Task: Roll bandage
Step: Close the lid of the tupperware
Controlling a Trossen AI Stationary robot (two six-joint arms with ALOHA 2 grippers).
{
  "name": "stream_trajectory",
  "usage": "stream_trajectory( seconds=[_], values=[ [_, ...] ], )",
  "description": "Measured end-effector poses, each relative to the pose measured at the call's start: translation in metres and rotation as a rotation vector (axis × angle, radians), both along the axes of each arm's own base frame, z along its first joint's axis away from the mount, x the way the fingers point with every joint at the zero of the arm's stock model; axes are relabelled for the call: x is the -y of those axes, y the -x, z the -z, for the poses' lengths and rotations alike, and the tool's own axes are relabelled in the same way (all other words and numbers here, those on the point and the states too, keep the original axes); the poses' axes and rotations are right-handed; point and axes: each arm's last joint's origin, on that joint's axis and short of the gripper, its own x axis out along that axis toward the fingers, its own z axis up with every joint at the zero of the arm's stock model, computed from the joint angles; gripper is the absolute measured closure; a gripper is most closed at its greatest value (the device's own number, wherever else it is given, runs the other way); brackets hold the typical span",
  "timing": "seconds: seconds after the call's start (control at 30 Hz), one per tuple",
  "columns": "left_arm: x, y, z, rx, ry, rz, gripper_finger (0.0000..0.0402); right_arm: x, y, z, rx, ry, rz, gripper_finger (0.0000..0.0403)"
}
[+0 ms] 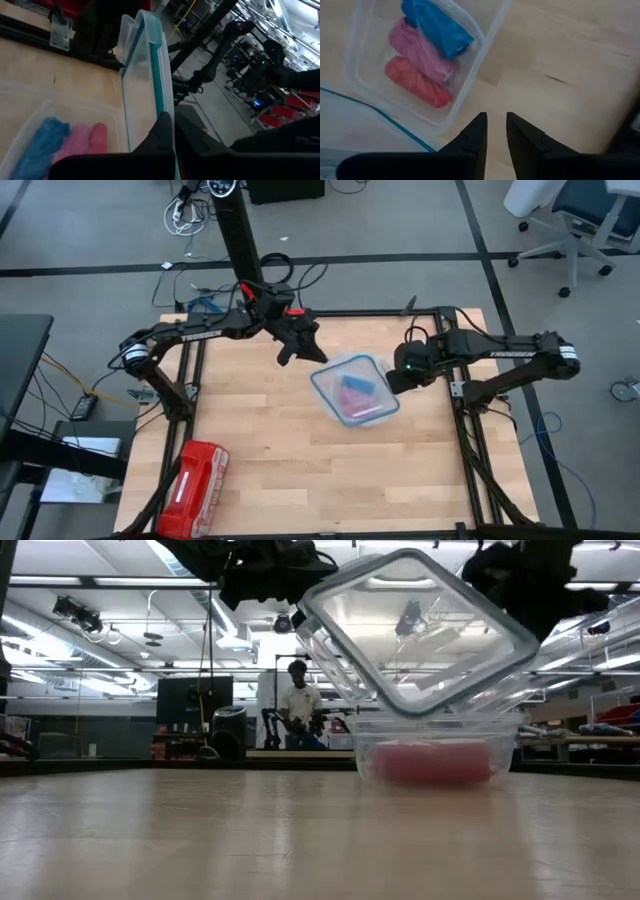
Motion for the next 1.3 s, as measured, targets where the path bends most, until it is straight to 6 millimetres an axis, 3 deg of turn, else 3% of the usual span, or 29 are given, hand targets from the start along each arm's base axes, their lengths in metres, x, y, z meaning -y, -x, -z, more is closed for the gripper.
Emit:
stream_trajectory(
  seconds=[0.3,0.43,0.63,0.9,1.07,1.3],
  values=[
    [0.001,0.003,0.004,-0.061,-0.001,-0.029,0.0401,0.023,0.006,0.057,0.039,-0.149,0.039,0.0346],
    [0.002,0.003,0.003,-0.054,-0.018,-0.037,0.0401,0.035,0.008,0.072,0.04,-0.088,0.099,0.035],
    [0.008,0.007,-0.007,-0.009,-0.093,-0.075,0.0401,0.062,0.015,0.071,0.041,0.033,0.16,0.0351],
    [0.031,-0.009,-0.029,0.081,-0.151,-0.022,0.0401,0.095,0.024,0.068,0.116,0.058,0.186,0.0353],
    [0.033,-0.015,-0.039,0.094,-0.135,-0.039,0.0401,0.108,0.025,0.065,0.201,0.074,0.128,0.0357],
    [0.022,-0.017,-0.039,0.049,-0.212,-0.329,0.0401,0.12,0.022,0.07,0.205,0.106,0.061,0.037]
  ],
)
